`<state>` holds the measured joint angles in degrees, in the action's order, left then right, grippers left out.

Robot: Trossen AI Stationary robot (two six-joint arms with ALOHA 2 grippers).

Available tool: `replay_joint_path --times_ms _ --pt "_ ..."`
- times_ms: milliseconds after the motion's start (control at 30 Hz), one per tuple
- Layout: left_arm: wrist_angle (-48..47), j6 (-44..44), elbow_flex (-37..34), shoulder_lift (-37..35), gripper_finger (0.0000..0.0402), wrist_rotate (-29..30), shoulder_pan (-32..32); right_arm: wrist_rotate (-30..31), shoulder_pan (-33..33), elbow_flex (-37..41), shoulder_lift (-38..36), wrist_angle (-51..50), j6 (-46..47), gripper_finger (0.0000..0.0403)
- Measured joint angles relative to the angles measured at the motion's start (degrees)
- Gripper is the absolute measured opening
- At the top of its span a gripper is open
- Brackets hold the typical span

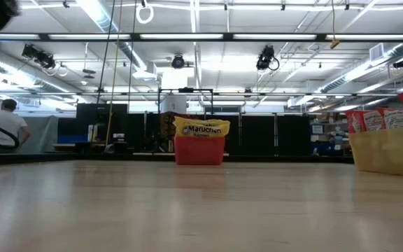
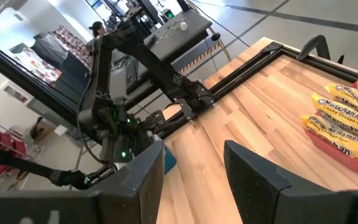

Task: Sort Maruchan noodles
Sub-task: Put the blue noodle pack into the blue bin

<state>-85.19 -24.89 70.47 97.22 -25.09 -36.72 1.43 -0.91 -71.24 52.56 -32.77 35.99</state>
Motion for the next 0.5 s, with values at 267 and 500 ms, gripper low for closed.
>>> replay_joint_path --times_ms 267,500 --pt "1.1 -3.4 0.5 -1.7 0.0255 13.2 5.1 0.0 0.0 0.0 0.0 -1.3 -0.7 0.0172" --pt "2.6 -5.3 0.4 -1.7 0.0183 12.4 6.5 -3.5 0.0 0.0 0.0 -1.7 -0.4 0.0172"
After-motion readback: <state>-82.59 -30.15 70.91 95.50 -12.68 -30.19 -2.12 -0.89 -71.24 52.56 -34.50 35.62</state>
